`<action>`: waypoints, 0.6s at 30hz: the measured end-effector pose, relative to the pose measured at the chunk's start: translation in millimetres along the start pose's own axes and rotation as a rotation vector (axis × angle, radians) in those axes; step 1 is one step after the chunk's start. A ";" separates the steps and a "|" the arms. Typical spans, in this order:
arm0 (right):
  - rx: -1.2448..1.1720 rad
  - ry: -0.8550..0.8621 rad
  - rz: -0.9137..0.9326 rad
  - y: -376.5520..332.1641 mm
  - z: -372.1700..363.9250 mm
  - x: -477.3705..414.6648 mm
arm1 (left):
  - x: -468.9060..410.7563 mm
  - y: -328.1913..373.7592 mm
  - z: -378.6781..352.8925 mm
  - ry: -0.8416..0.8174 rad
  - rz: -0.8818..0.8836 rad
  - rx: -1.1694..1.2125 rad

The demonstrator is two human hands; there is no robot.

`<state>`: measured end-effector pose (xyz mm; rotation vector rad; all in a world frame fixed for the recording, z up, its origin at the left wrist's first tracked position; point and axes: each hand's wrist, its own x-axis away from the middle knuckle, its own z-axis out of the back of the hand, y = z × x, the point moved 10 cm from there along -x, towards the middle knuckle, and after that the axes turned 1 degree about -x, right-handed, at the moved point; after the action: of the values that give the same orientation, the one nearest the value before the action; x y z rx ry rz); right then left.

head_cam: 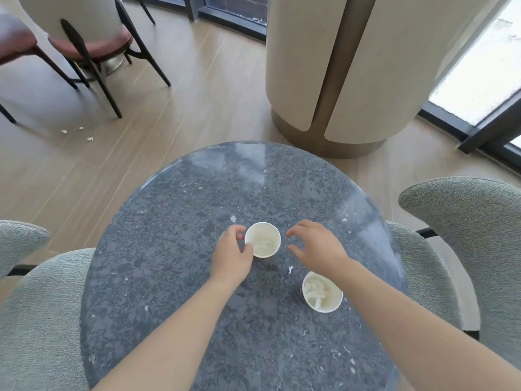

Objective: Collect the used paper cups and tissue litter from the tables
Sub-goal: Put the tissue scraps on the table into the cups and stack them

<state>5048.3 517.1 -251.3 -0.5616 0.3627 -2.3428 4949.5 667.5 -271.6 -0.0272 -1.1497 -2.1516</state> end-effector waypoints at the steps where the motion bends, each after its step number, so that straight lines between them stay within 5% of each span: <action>1: 0.038 -0.027 0.024 0.4 -0.3 -6.8 | -2.6 -1.4 -0.2 -0.001 0.017 0.026; 8: 0.368 -0.318 0.313 8.6 -27.9 -26.6 | -11.1 -2.2 2.4 0.034 0.071 0.126; 18: 0.372 -0.343 0.547 2.7 -63.3 -19.8 | -4.8 -14.0 -1.1 0.026 0.138 0.162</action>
<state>5032.1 535.2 -313.1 -0.5797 -0.0778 -1.6913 4945.4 674.6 -284.0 -0.0058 -1.2658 -1.9282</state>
